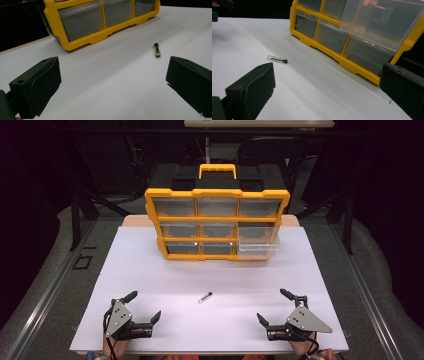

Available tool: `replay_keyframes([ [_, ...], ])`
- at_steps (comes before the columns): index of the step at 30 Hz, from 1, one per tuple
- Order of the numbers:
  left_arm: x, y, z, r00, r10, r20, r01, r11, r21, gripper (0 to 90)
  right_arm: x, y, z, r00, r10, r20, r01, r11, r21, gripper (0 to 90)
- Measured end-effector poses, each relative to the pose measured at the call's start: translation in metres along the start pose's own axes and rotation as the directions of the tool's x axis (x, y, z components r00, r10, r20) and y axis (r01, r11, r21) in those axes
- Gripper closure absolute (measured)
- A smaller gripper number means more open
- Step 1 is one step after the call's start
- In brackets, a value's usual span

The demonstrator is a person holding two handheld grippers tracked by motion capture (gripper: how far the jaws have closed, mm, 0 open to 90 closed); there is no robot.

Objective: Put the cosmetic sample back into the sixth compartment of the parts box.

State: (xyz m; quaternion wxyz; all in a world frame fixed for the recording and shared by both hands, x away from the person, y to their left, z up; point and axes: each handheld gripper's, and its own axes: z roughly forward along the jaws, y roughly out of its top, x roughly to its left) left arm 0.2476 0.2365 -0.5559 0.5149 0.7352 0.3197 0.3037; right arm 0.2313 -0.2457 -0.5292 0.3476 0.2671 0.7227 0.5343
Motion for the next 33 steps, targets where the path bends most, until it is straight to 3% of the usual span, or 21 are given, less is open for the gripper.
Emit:
replay_keyframes([
  [21, -0.003, 0.004, 0.008, 1.0000, -0.009, 0.005, 0.008, 0.9994, 0.034, 0.0, -0.001, -0.001, 0.004, 1.0000, -0.002, 0.000, 0.002, 1.000, 0.017, 0.0],
  [33, -0.008, 0.012, 0.023, 0.9989, -0.018, 0.042, 0.016, 0.9980, 0.062, 0.0, -0.001, -0.001, 0.005, 1.0000, -0.001, 0.005, 0.001, 1.000, 0.023, 0.0],
])
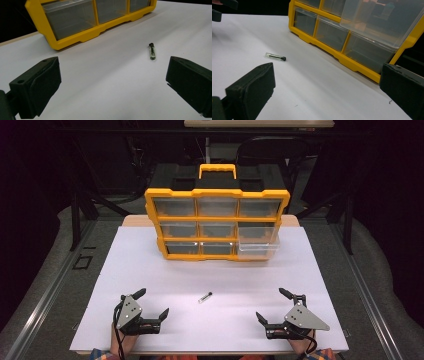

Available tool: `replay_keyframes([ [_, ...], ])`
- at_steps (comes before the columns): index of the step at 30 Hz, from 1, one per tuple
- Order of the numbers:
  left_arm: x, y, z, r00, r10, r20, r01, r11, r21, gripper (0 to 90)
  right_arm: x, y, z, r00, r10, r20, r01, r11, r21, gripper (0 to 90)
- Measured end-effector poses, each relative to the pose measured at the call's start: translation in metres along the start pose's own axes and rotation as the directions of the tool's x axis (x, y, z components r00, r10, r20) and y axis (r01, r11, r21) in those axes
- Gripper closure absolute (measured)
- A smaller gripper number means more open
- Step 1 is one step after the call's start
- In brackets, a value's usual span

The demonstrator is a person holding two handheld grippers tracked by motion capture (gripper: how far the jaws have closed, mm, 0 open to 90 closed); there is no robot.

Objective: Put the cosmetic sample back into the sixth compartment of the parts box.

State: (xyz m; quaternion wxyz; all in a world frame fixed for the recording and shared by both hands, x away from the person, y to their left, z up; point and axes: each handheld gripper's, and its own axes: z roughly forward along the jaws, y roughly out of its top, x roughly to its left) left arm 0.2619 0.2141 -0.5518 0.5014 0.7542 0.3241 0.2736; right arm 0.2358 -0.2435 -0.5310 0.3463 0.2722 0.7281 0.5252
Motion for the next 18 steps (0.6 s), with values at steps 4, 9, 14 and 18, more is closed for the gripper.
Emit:
replay_keyframes([
  [4, -0.004, 0.005, 0.009, 0.9999, 0.010, 0.007, -0.010, 0.9999, 0.011, 0.0, 0.000, 0.000, 0.000, 1.0000, -0.003, -0.002, 0.003, 1.000, 0.000, 0.0],
  [9, -0.008, 0.009, 0.016, 0.9997, 0.011, 0.023, -0.012, 0.9997, 0.021, 0.0, 0.000, 0.000, 0.000, 1.0000, 0.004, -0.003, -0.004, 1.000, 0.002, 0.0],
  [14, -0.011, 0.013, 0.023, 0.9995, 0.016, 0.027, -0.016, 0.9994, 0.030, 0.0, -0.001, 0.000, 0.001, 1.0000, -0.003, -0.005, 0.003, 1.000, 0.005, 0.0],
  [18, -0.014, 0.015, 0.032, 0.9993, 0.012, 0.036, -0.014, 0.9972, 0.073, 0.0, 0.000, 0.000, 0.000, 1.0000, -0.001, -0.009, 0.001, 1.000, -0.002, 0.0],
])
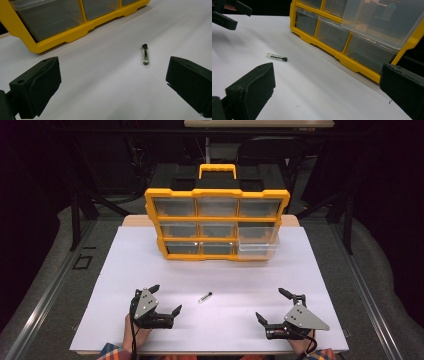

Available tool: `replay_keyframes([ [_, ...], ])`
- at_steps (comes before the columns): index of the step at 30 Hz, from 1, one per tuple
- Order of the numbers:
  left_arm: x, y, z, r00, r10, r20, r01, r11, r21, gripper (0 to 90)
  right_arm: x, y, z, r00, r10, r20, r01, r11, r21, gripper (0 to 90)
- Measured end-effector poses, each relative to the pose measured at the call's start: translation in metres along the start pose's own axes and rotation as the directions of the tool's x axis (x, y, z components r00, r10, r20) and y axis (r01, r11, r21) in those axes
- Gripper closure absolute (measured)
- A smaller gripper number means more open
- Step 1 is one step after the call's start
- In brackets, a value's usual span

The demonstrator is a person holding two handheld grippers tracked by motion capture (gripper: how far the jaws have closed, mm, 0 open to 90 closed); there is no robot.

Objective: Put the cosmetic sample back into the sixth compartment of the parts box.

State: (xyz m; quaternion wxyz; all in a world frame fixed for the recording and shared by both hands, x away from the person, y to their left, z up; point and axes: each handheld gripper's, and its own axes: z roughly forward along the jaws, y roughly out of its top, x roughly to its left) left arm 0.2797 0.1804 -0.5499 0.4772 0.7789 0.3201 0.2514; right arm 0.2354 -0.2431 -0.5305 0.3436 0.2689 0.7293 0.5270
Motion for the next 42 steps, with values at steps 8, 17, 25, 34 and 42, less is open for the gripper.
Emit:
replay_keyframes([
  [8, -0.002, 0.005, 0.014, 0.9998, -0.014, 0.013, 0.013, 0.9991, 0.040, 0.0, -0.001, -0.001, 0.004, 1.0000, 0.006, -0.005, -0.006, 1.000, 0.007, 0.0],
  [17, 0.000, 0.011, 0.027, 0.9990, -0.034, 0.030, 0.032, 0.9971, 0.070, 0.0, -0.001, -0.001, 0.003, 0.9999, 0.004, -0.010, -0.004, 1.000, 0.011, 0.0],
  [25, -0.003, 0.018, 0.039, 0.9985, -0.028, 0.048, 0.024, 0.9964, 0.081, 0.0, -0.001, -0.002, 0.004, 0.9999, 0.006, -0.013, -0.006, 1.000, 0.022, 0.0],
  [34, -0.007, 0.026, 0.056, 0.9967, -0.008, 0.080, -0.001, 0.9942, 0.108, 0.0, -0.002, -0.002, 0.004, 0.9999, 0.007, -0.014, -0.007, 1.000, 0.024, 0.0],
  [42, -0.012, 0.034, 0.069, 0.9939, 0.001, 0.110, -0.016, 0.9910, 0.133, 0.0, -0.002, -0.002, 0.004, 0.9999, 0.008, -0.015, -0.007, 1.000, 0.024, 0.0],
])
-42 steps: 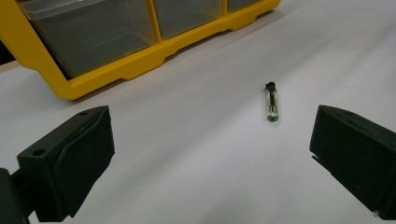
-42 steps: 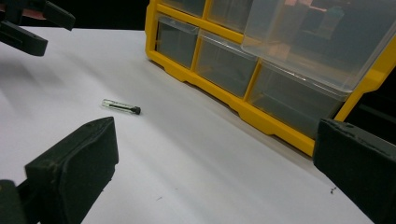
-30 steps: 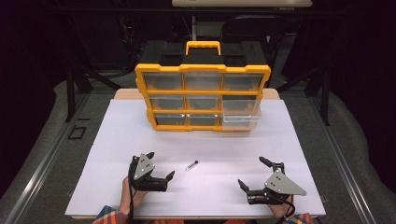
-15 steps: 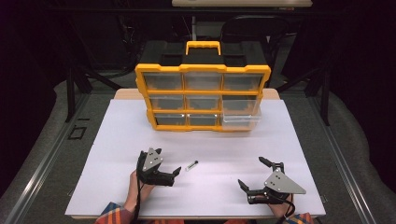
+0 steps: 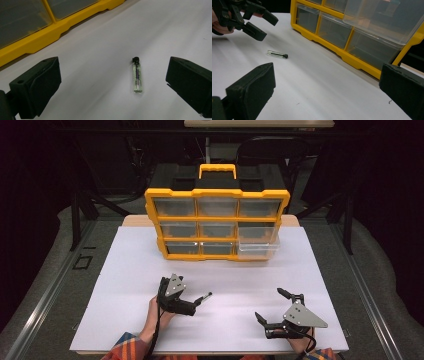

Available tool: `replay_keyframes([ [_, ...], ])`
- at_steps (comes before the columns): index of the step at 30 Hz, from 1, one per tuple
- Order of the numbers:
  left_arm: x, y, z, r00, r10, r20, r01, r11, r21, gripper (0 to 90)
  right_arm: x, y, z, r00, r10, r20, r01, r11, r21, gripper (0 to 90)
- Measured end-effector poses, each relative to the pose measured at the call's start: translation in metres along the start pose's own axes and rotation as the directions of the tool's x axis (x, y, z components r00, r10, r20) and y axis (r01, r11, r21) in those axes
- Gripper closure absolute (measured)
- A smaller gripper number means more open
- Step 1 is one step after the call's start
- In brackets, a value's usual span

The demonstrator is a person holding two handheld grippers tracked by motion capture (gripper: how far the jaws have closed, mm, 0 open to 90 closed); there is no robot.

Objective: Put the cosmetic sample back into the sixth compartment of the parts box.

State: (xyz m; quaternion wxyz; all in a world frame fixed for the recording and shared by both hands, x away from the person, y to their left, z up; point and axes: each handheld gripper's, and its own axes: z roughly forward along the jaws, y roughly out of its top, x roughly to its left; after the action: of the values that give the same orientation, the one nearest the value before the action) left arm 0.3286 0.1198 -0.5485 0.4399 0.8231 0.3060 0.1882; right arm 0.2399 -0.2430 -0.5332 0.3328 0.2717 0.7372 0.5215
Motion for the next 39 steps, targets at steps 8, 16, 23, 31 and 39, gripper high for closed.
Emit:
replay_keyframes([
  [8, -0.006, 0.006, 0.014, 0.9994, 0.024, 0.027, -0.024, 0.9991, 0.036, 4.6, 0.000, -0.001, 0.000, 1.0000, 0.005, -0.002, -0.005, 1.000, 0.007, 0.0],
  [16, -0.012, 0.008, 0.024, 0.9961, 0.060, 0.064, -0.066, 0.9941, 0.086, 30.6, 0.000, -0.001, 0.000, 1.0000, 0.005, -0.003, -0.005, 1.000, 0.011, 0.0],
  [23, -0.016, 0.007, 0.032, 0.9950, 0.057, 0.081, -0.068, 0.9889, 0.132, 53.6, 0.000, -0.001, 0.000, 1.0000, 0.003, -0.005, -0.003, 1.000, 0.014, 0.0],
  [31, -0.017, 0.006, 0.037, 0.9948, 0.041, 0.093, -0.056, 0.9841, 0.168, 67.6, 0.000, -0.001, 0.001, 0.9999, 0.007, -0.010, -0.006, 1.000, 0.011, 0.0],
  [39, -0.019, 0.005, 0.037, 0.9941, 0.026, 0.105, -0.044, 0.9846, 0.169, 77.7, 0.000, -0.001, 0.001, 0.9999, 0.004, -0.016, -0.004, 1.000, 0.020, 0.1],
])
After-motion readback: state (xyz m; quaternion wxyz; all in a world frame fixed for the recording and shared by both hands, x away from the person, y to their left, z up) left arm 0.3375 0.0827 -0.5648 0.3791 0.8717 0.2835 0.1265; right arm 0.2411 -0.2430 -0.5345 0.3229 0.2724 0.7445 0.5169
